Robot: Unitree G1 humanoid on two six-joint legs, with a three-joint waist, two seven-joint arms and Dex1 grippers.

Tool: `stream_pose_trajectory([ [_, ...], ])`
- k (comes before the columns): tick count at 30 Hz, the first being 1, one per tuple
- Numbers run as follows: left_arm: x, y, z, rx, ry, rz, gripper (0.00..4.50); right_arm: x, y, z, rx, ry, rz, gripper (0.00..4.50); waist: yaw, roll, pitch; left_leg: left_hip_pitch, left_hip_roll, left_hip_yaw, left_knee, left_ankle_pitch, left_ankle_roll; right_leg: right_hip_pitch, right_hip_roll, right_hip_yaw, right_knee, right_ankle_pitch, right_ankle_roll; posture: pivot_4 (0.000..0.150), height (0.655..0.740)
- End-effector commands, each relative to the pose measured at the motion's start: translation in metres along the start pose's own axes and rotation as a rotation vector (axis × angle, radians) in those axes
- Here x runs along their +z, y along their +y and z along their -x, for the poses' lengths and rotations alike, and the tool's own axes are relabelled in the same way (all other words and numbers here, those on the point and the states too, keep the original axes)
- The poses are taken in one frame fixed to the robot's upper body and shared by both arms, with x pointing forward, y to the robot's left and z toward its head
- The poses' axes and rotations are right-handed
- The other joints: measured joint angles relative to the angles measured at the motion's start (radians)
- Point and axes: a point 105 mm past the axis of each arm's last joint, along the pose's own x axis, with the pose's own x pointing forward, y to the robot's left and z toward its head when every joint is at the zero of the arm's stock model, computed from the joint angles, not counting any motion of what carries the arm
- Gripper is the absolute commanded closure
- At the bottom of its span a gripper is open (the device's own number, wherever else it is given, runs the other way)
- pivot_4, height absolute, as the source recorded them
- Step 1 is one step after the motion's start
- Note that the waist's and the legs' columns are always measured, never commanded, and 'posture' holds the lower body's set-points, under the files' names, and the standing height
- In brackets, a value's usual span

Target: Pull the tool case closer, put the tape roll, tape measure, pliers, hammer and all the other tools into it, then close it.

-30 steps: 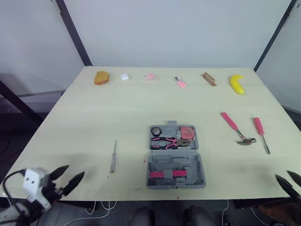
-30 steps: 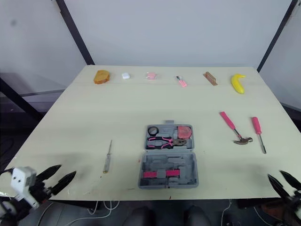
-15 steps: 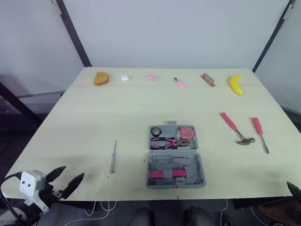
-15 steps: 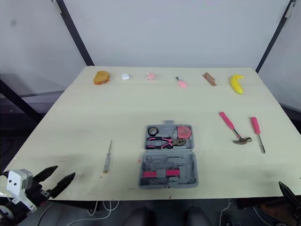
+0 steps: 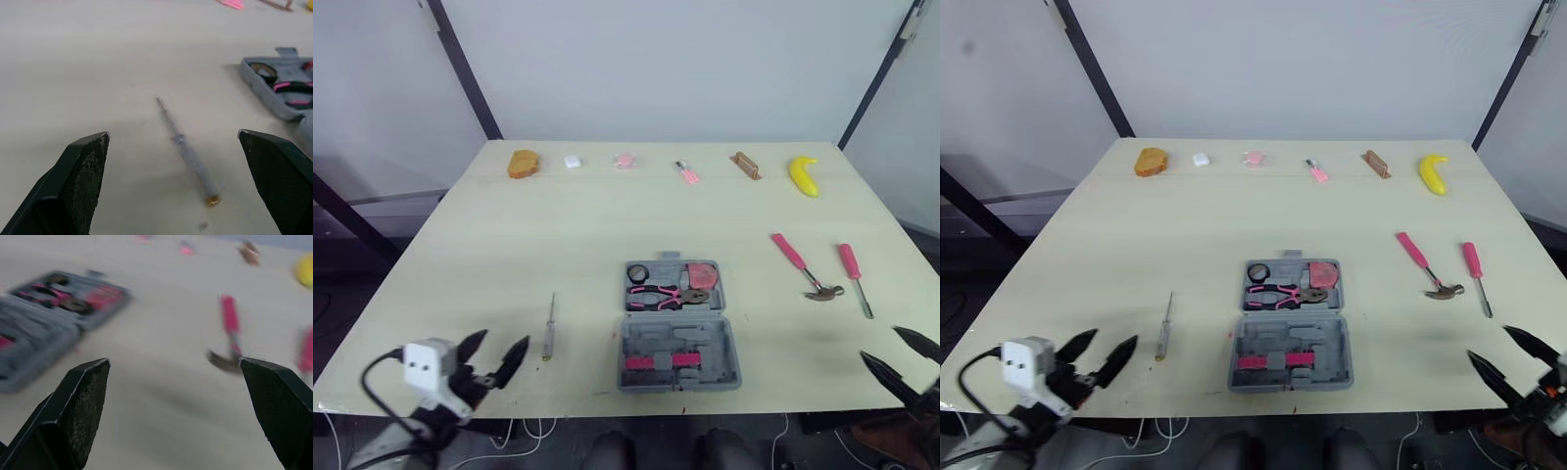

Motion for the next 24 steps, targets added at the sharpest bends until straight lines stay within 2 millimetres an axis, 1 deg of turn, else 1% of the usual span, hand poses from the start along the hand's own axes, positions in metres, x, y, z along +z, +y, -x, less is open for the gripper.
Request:
stream_pose_trajectory([
  [1,0.002,-0.010,-0.008,0.088,-0.004,-0.023,0.00,0.024,0.011,-0.017,0.108,-0.047,0.046,0.06,0.002,0.000,0.000,0.000,-0.001,0.000,0.000,0.000,0.000,0.000,0.000,0.000,0.000,0.000,0.000,0.150,0.7400],
  [4,-0.003,-0.018,-0.021,0.156,0.009,-0.036,0.00,0.039,0.027,-0.034,0.239,-0.069,0.063,0.06,0.003,0.000,0.000,-0.001,-0.001,-0.001,0.000,0.000,0.000,0.000,0.001,0.000,0.000,0.000,0.000,0.150,0.7400],
  [7,-0.003,-0.024,-0.030,0.202,0.009,-0.030,0.00,0.044,0.043,-0.042,0.381,-0.047,0.094,0.06,0.005,0.000,0.000,-0.001,-0.002,-0.001,0.001,0.000,0.000,0.000,0.001,-0.001,0.000,0.000,0.000,0.150,0.7400],
  [10,-0.004,-0.029,-0.036,0.225,0.010,-0.033,0.00,0.054,0.052,-0.050,0.493,-0.063,0.136,0.06,0.003,-0.001,0.000,-0.002,-0.002,-0.002,0.001,0.000,0.000,0.000,0.001,-0.001,0.000,0.000,0.000,0.150,0.7400],
  [14,-0.008,-0.035,-0.044,0.269,0.029,-0.030,0.00,0.072,0.064,-0.065,0.623,-0.106,0.201,0.06,0.000,-0.001,0.001,-0.001,-0.002,-0.002,0.001,0.000,0.000,0.000,0.002,0.000,0.000,0.000,0.000,0.150,0.7400],
  [17,-0.010,-0.035,-0.047,0.306,0.034,-0.037,0.00,0.077,0.066,-0.069,0.655,-0.118,0.201,0.06,0.004,-0.003,0.001,-0.001,-0.002,-0.003,0.001,0.000,0.000,0.000,0.002,-0.001,0.000,0.000,0.000,0.150,0.7400],
  [20,-0.016,-0.031,-0.047,0.365,0.058,-0.026,0.00,0.072,0.063,-0.071,0.658,-0.105,0.206,0.06,0.010,-0.003,0.002,-0.003,-0.002,-0.002,0.001,0.000,0.000,0.000,0.002,-0.003,-0.001,0.000,0.000,0.150,0.7400],
  [24,-0.019,-0.028,-0.050,0.374,0.085,-0.037,0.00,0.069,0.060,-0.073,0.640,-0.104,0.213,0.06,0.010,-0.004,0.002,-0.003,-0.002,-0.002,0.001,0.000,0.000,0.000,0.002,-0.003,-0.001,0.000,0.000,0.150,0.7400],
])
